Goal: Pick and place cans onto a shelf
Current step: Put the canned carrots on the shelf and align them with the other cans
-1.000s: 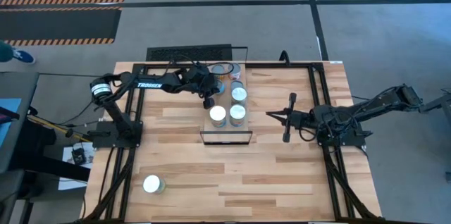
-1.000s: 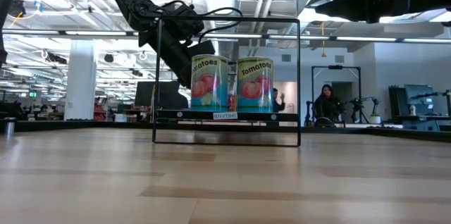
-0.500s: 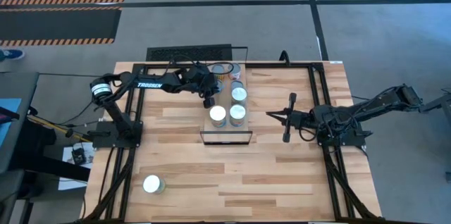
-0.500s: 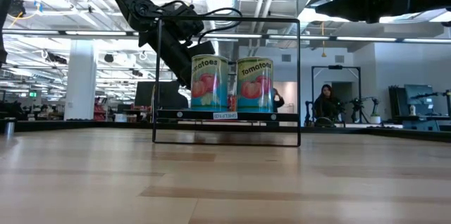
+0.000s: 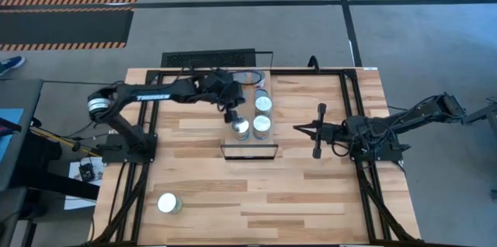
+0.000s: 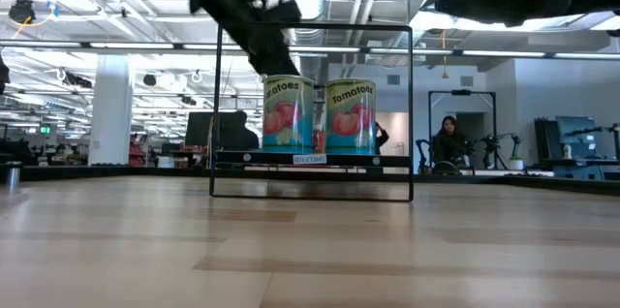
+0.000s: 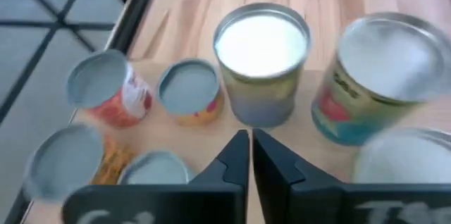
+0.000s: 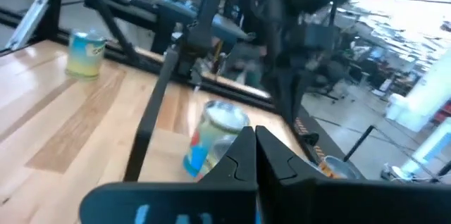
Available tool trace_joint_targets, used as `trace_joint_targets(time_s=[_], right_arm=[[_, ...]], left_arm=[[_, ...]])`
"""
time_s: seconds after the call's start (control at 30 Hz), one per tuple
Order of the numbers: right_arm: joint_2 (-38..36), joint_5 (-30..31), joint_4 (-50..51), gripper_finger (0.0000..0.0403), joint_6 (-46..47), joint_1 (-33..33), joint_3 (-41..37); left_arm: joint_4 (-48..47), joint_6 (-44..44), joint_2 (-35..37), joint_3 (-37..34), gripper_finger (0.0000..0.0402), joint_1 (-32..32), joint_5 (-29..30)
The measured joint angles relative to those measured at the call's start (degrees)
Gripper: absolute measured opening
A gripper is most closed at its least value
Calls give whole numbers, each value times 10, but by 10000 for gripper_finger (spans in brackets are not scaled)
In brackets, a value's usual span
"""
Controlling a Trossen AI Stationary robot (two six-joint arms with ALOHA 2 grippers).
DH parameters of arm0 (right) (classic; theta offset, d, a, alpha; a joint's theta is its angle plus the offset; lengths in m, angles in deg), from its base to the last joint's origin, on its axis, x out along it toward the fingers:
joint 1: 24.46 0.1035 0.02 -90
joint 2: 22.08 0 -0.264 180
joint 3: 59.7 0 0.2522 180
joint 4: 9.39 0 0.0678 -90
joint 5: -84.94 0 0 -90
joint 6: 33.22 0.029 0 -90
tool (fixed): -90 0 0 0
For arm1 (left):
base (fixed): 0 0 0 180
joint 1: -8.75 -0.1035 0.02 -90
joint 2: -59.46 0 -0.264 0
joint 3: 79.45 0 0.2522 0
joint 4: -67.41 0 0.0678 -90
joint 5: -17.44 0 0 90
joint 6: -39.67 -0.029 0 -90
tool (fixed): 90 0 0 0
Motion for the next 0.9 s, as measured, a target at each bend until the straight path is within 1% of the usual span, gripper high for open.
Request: trace_joint_targets(time_s=[0.1, 0.23, 0.37, 0.47, 0.6, 0.7, 0.77, 0.9], right_arm=[[1, -26, -2, 7, -2, -6, -8], [0, -81, -49, 7, -2, -27, -22], [0, -131, -60, 7, 8, -47, -24], [1, -149, -64, 7, 14, -52, -24], [1, -161, -63, 7, 14, -54, -24], [1, -162, -62, 7, 14, -54, -24], [1, -162, -62, 7, 14, -53, -24], [1, -162, -56, 7, 14, -53, -24]], left_arm=[[-38, 34, 52, -14, 5, 32, 49], [-102, 96, 118, -27, 1, 111, 125], [-190, 215, 149, -27, 0, 220, 202], [-253, 335, 151, -16, 0, 307, 247], [-323, 506, 137, 10, 0, 407, 279], [-381, 619, 114, 42, 0, 467, 292], [-445, 689, 89, 74, 0, 500, 289], [-579, 811, 20, 155, 0, 557, 247]])
